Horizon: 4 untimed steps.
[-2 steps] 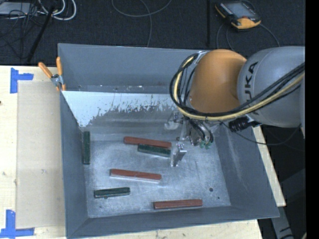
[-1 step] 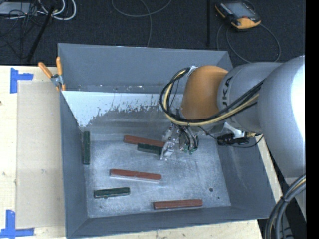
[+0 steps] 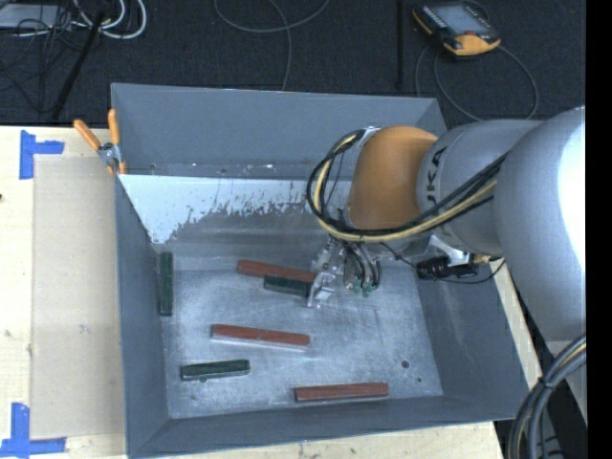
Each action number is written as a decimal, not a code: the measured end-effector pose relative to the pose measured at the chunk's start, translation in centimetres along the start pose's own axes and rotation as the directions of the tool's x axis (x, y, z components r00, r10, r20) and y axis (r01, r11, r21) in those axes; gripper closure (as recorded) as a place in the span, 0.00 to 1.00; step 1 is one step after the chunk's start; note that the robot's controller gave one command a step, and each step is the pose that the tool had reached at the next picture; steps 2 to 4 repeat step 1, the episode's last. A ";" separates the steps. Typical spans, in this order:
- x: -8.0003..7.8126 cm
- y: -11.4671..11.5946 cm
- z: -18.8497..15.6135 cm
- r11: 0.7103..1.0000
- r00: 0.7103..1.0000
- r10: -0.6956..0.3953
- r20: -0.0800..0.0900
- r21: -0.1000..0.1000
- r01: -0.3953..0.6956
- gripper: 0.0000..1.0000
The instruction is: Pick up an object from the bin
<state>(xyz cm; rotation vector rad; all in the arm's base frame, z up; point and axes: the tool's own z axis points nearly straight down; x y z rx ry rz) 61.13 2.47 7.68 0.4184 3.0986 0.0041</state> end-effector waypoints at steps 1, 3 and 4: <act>-0.2 0.0 -12.6 0.999 0.999 -0.034 -0.014 0.004 0.034 1.00; -0.2 0.0 -12.6 0.999 0.999 -0.034 -0.014 0.004 0.034 1.00; -0.2 0.0 -12.6 0.999 0.999 -0.034 -0.014 0.004 0.034 1.00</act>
Offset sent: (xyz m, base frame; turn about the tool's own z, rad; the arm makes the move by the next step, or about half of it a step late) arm 0.0000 0.0000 0.0000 0.0000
